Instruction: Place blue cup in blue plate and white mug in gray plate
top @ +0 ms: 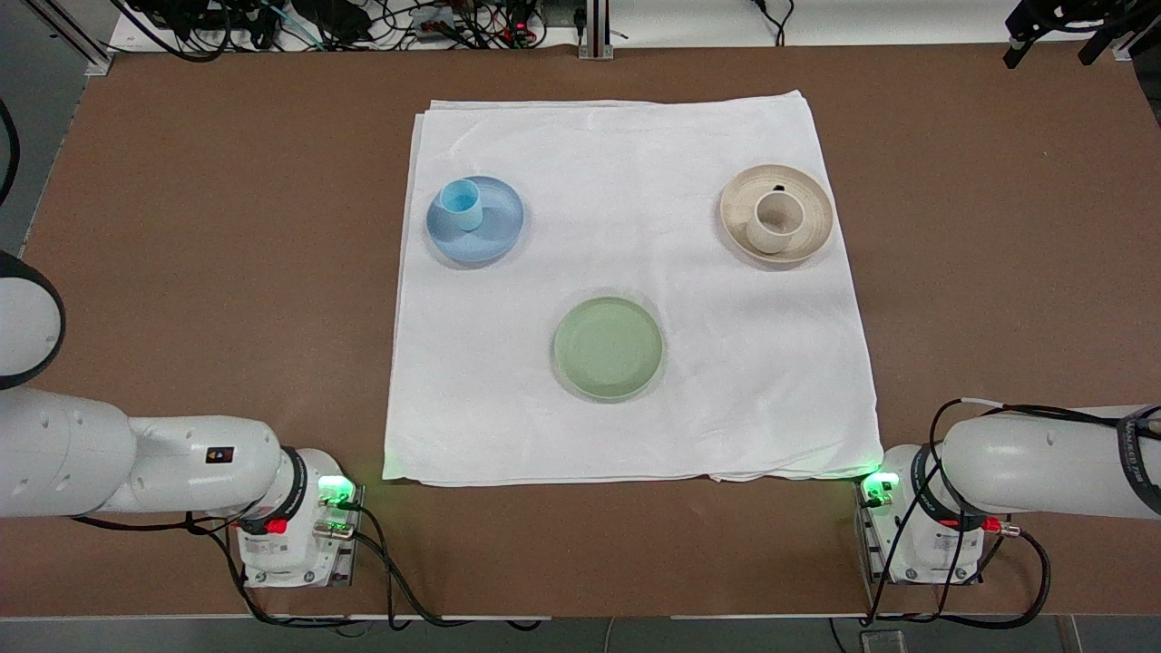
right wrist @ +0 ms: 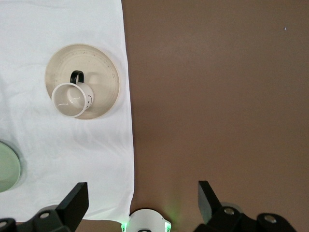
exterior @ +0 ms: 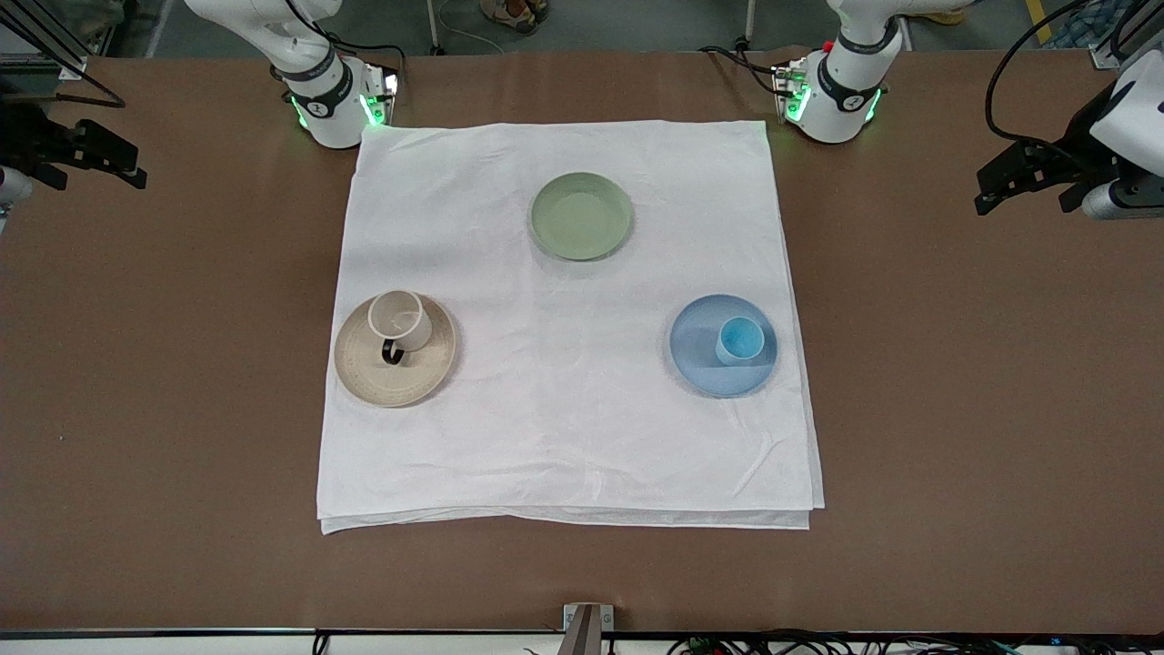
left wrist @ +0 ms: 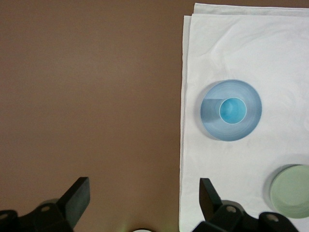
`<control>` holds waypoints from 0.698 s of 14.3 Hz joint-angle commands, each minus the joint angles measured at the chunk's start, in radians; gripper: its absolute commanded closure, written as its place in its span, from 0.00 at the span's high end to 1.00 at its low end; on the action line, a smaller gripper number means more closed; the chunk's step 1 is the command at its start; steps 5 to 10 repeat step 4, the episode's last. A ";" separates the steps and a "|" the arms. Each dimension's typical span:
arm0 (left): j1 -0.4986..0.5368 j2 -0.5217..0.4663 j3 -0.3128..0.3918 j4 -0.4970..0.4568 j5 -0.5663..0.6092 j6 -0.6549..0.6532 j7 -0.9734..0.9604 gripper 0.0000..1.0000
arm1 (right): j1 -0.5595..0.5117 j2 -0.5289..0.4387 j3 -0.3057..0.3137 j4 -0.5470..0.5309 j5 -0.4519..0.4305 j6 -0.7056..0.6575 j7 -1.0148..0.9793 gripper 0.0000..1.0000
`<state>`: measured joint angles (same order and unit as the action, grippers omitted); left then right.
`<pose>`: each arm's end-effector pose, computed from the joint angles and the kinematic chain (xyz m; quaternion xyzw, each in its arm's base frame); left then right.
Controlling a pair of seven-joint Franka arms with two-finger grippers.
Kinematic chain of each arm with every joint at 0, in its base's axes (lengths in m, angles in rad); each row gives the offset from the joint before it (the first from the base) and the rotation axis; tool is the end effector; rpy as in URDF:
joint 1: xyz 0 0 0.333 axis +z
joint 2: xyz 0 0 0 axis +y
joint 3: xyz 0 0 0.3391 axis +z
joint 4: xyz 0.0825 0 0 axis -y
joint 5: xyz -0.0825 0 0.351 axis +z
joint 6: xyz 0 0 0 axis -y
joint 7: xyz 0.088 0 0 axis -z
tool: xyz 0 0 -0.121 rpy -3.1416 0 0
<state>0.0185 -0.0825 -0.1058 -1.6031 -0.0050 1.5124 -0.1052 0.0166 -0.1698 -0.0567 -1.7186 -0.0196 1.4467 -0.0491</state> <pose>0.4857 -0.0458 0.6558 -0.9999 -0.0090 0.0041 0.0023 0.4478 -0.0231 0.6419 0.9987 0.0044 -0.0513 0.0027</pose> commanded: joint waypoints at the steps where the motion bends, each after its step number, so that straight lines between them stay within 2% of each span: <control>1: 0.000 0.009 0.005 0.017 0.013 0.005 0.012 1.00 | -0.009 -0.027 0.005 -0.030 0.032 0.029 0.018 1.00; 10: 0.001 0.012 0.005 0.020 0.013 0.005 0.010 1.00 | -0.023 -0.023 0.003 -0.032 0.055 0.029 0.018 1.00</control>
